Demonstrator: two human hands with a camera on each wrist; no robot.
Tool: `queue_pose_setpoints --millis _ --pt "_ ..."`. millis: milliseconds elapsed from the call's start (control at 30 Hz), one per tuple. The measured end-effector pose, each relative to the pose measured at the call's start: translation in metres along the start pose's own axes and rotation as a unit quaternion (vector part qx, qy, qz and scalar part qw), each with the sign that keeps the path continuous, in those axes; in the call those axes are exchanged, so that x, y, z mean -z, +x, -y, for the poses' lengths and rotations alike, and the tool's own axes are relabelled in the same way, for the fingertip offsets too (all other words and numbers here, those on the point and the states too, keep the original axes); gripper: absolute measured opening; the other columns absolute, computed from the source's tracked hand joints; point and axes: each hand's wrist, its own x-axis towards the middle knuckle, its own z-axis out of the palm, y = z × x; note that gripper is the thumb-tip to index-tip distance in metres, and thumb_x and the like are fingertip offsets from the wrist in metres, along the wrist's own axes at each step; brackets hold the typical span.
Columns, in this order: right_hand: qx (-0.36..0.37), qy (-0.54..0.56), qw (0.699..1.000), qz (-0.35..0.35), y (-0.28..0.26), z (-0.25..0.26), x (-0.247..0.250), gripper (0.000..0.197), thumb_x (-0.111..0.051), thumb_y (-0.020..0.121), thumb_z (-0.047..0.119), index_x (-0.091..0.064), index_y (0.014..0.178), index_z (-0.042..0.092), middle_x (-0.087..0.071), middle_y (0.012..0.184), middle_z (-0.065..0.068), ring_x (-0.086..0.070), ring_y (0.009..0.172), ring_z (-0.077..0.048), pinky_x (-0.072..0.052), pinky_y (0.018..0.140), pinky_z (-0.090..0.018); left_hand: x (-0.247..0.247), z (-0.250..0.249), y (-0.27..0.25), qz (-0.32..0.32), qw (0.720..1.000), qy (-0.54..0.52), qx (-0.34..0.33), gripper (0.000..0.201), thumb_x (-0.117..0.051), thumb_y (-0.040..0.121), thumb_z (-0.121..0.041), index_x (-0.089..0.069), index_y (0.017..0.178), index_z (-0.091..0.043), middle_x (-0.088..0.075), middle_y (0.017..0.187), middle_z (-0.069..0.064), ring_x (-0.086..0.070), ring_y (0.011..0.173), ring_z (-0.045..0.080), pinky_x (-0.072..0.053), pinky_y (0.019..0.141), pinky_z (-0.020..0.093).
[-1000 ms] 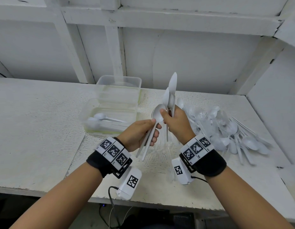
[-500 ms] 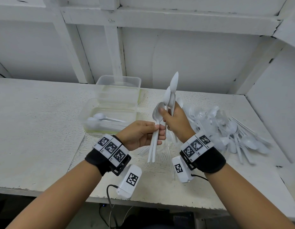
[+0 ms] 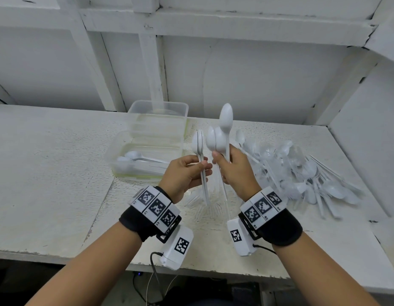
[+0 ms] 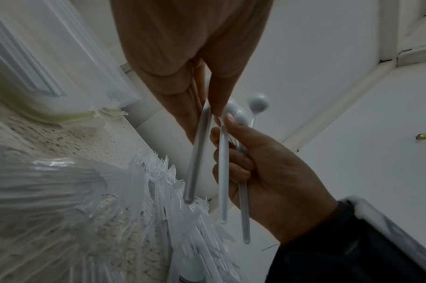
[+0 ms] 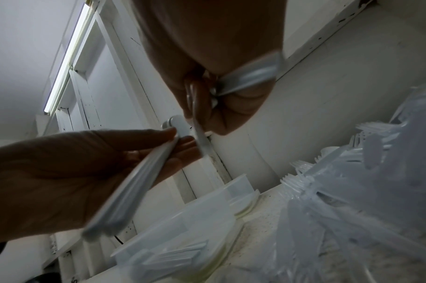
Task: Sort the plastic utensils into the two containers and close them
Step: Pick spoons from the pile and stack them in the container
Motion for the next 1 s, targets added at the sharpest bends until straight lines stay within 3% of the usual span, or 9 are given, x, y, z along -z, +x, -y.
queue_pose_setpoints --millis 67,133,267,333,500,700,833,933,1000 --pt "-0.004 0.008 1.0 -0.01 -0.002 0.0 -0.005 0.006 -0.056 0.092 0.024 -0.057 0.094 0.03 -0.06 0.078 0.015 -0.059 0.076 -0.001 -0.051 0.069 -0.027 -0.001 0.001 0.001 -0.007 1.0 -0.001 0.001 0.017 -0.059 0.089 -0.01 -0.062 0.104 -0.003 -0.069 0.095 0.012 -0.068 0.085 0.02 -0.057 0.077 0.028" --pt "0.003 0.01 1.0 -0.018 -0.002 0.001 -0.009 0.006 -0.058 0.091 0.021 -0.061 0.092 0.026 -0.06 0.075 0.015 -0.059 0.073 -0.001 -0.049 0.062 -0.019 -0.002 0.003 0.001 -0.01 1.0 -0.003 0.002 0.024 -0.06 0.089 -0.011 -0.06 0.11 0.0 -0.069 0.092 0.013 -0.068 0.083 0.02 -0.057 0.075 0.027" --pt "0.004 0.002 1.0 -0.012 -0.003 0.005 -0.014 0.013 -0.055 0.092 0.019 -0.066 0.088 0.013 -0.065 0.08 -0.001 -0.061 0.076 -0.01 -0.048 0.067 -0.019 -0.003 0.001 -0.001 0.001 1.0 -0.013 0.002 0.018 -0.058 0.09 -0.012 -0.064 0.104 -0.002 -0.071 0.077 0.006 -0.07 0.071 0.014 -0.058 0.07 0.025" --pt "-0.007 -0.01 1.0 0.001 -0.003 0.007 -0.015 0.022 -0.052 0.093 0.02 -0.063 0.082 0.005 -0.058 0.077 -0.005 -0.056 0.068 -0.012 -0.044 0.058 -0.021 -0.003 -0.001 -0.004 0.016 1.0 -0.015 0.002 0.013 -0.057 0.09 -0.011 -0.066 0.098 -0.006 -0.072 0.074 0.003 -0.07 0.069 0.012 -0.057 0.065 0.023" --pt "-0.04 0.011 0.999 0.034 -0.004 0.015 -0.012 0.027 -0.044 0.095 0.013 -0.054 0.071 0.009 -0.042 0.056 0.005 -0.042 0.047 -0.001 -0.031 0.041 -0.01 -0.001 -0.001 -0.004 0.014 1.0 0.009 0.009 0.011 -0.057 0.091 -0.009 -0.065 0.095 -0.002 -0.071 0.082 0.009 -0.071 0.076 0.019 -0.058 0.068 0.027" --pt "-0.04 0.001 0.999 0.005 0.001 0.007 -0.007 0.009 -0.035 0.099 0.02 -0.038 0.106 0.023 -0.045 0.077 0.004 -0.04 0.059 -0.008 -0.032 0.053 -0.024 0.001 0.0 -0.006 -0.002 1.0 0.007 0.014 0.01 -0.058 0.09 -0.009 -0.064 0.092 -0.001 -0.069 0.08 0.009 -0.07 0.069 0.014 -0.058 0.066 0.025" --pt "-0.008 -0.039 0.999 -0.027 -0.001 0.001 -0.006 0.007 -0.046 0.096 0.023 -0.047 0.09 0.019 -0.049 0.073 0.005 -0.048 0.065 -0.011 -0.041 0.058 -0.026 0.002 0.001 -0.006 0.0 1.0 -0.004 0.02 0.011 -0.058 0.09 -0.01 -0.064 0.096 -0.002 -0.071 0.087 0.009 -0.07 0.077 0.015 -0.058 0.07 0.026" --pt "0.01 -0.046 0.998 -0.032 -0.003 -0.001 -0.01 0.018 -0.054 0.092 0.019 -0.051 0.075 0.021 -0.052 0.07 0.006 -0.049 0.063 -0.006 -0.041 0.059 -0.014 0.001 0.001 -0.006 0.005 1.0 -0.004 0.019 0.012 -0.058 0.09 -0.01 -0.064 0.095 -0.001 -0.071 0.087 0.009 -0.07 0.079 0.015 -0.058 0.072 0.027" --pt "0.022 -0.048 0.998 -0.029 -0.005 0.0 -0.014 0.017 -0.056 0.092 0.019 -0.058 0.076 0.014 -0.056 0.075 0.002 -0.052 0.07 -0.009 -0.043 0.064 -0.017 -0.001 0.001 -0.006 0.011 1.0 -0.006 0.02 0.012 -0.056 0.091 -0.008 -0.064 0.093 0.001 -0.07 0.08 0.007 -0.07 0.072 0.014 -0.058 0.066 0.026"
